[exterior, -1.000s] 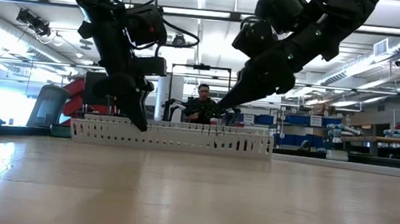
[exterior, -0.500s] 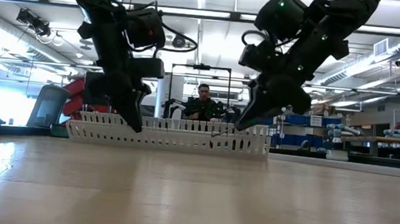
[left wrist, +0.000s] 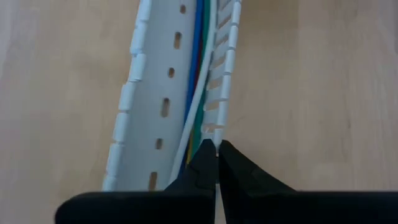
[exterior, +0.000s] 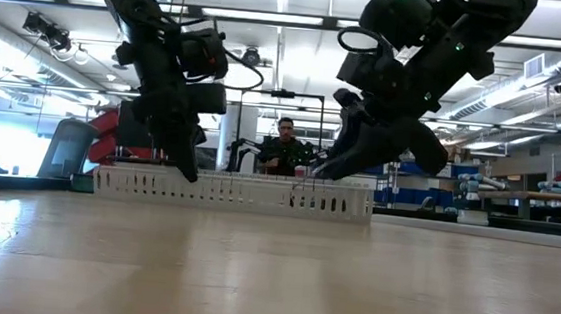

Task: Ziptie cables
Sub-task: Put the zip-tied cables in the white cable duct

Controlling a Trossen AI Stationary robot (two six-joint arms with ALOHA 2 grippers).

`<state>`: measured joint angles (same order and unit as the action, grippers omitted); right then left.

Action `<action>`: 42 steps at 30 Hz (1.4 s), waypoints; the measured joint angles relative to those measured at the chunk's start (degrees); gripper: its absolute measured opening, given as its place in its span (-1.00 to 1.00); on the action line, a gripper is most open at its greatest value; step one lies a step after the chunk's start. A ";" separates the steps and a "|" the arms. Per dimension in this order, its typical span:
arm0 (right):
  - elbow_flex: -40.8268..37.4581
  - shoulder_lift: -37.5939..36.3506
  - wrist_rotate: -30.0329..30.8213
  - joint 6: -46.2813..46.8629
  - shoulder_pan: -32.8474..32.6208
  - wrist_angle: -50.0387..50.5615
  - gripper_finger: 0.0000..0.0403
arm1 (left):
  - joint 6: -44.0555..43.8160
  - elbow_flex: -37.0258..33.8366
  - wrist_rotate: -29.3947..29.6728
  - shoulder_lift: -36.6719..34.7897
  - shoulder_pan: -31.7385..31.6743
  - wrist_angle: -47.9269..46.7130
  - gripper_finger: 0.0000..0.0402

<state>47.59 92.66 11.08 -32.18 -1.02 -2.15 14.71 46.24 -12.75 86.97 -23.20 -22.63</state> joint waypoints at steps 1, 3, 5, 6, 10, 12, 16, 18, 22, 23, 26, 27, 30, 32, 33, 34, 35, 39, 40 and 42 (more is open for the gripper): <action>0.00 0.02 0.45 -1.58 0.00 0.04 -0.56 | -0.01 0.31 -0.59 0.04 -0.66 -0.39 -0.97; 0.00 0.02 1.64 -3.93 0.00 0.03 -0.57 | -0.03 0.71 -1.24 0.10 -1.88 -0.75 -0.97; 0.00 0.03 1.77 -6.30 0.17 -0.17 -0.57 | -0.01 1.15 -1.86 0.14 -3.08 -1.10 -0.97; -0.02 0.07 1.86 -7.22 0.31 -0.76 -0.57 | -0.03 1.36 -2.66 0.14 -3.62 -1.18 -0.97; -0.02 0.07 5.21 -8.37 1.42 -5.33 -0.57 | -0.06 1.48 -4.65 0.14 -4.73 -1.79 -0.97; -0.02 0.07 5.41 -7.94 2.55 -6.86 -0.57 | -0.06 1.48 -5.04 0.14 -4.94 -1.97 -0.97; -0.02 0.07 4.36 -2.10 4.95 -7.57 -0.57 | -0.09 1.48 -5.19 0.14 -4.94 -1.91 -0.97; -0.02 0.07 1.87 -0.17 5.76 -7.59 -0.57 | -0.12 1.48 -5.19 0.14 -4.94 -1.87 -0.97; -0.01 1.30 -2.72 0.41 6.13 -8.47 -0.57 | -0.14 1.50 -5.18 0.14 -4.94 -1.46 -0.97; -0.04 2.03 -3.42 0.34 6.02 -8.30 -0.57 | -0.12 1.50 -5.20 0.14 -4.94 -1.40 -0.97; -0.01 5.37 -4.26 -0.60 5.55 -11.11 -0.60 | -0.14 1.50 -5.22 0.12 -4.94 -1.00 -0.97; -0.04 6.58 -3.94 -0.75 5.35 -12.71 -0.62 | -0.14 1.52 -5.22 0.12 -4.94 -0.93 -0.97; -0.04 8.87 -0.53 -0.91 4.62 -17.61 -0.72 | -0.16 1.52 -5.21 0.12 -4.94 -1.19 -0.97; -0.02 9.11 1.52 -0.94 4.35 -19.40 -0.84 | -0.17 1.50 -5.27 0.10 -4.94 -1.68 -0.97; -0.02 9.09 2.24 -0.94 4.37 -19.70 -0.91 | -0.19 1.50 -5.26 0.10 -4.94 -1.66 -0.97; -0.02 8.89 2.49 -0.98 4.39 -19.78 -0.95 | -0.18 1.50 -5.25 0.10 -4.94 -2.04 -0.97; -0.07 8.43 2.75 -1.05 4.48 -19.50 -0.97 | -0.19 1.50 -5.38 0.10 -4.94 -2.44 -0.97; 0.00 7.03 3.19 -1.38 5.67 -23.07 -0.99 | -0.19 1.48 -5.59 0.08 -4.94 -2.96 -0.97; 0.00 6.70 3.19 -1.65 6.10 -23.51 -0.99 | -0.19 1.48 -5.60 0.08 -4.92 -2.94 -0.97; -0.02 6.51 3.12 -1.77 6.86 -25.27 -0.99 | -0.19 1.48 -5.59 0.07 -4.92 -3.01 -0.97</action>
<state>47.57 99.18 14.19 -33.95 5.84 -27.42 14.52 47.72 -18.35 87.04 -28.12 -25.64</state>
